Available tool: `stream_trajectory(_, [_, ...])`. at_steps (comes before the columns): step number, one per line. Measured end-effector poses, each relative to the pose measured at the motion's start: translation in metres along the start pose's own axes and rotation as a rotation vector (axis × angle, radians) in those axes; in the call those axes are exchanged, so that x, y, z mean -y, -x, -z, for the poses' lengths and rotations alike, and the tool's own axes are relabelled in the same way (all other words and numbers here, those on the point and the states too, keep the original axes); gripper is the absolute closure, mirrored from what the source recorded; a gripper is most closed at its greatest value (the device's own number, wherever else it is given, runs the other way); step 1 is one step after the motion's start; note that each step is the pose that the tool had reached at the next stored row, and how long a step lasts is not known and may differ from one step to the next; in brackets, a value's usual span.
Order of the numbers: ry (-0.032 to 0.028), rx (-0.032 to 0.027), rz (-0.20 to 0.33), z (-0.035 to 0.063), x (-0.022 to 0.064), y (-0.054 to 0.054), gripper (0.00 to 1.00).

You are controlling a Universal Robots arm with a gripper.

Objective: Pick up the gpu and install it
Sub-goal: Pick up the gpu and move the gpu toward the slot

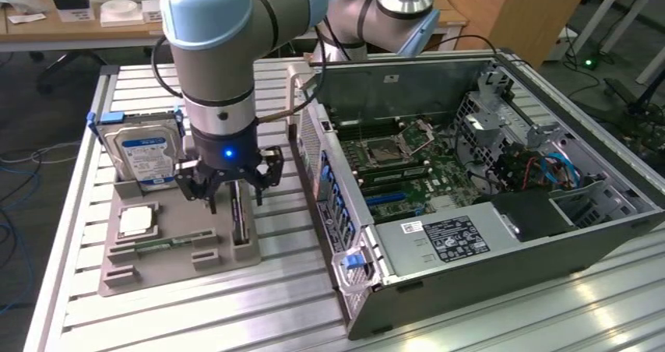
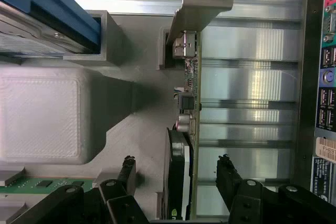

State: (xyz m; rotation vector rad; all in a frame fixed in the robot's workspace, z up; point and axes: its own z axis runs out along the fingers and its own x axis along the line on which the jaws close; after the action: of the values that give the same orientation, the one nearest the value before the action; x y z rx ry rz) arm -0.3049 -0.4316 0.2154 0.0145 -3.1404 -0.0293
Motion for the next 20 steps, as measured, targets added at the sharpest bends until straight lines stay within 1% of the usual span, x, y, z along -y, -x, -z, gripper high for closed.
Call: stream_trajectory(20, [-0.0001,-0.0002,0.000,0.0000,0.0000,0.0000,0.28])
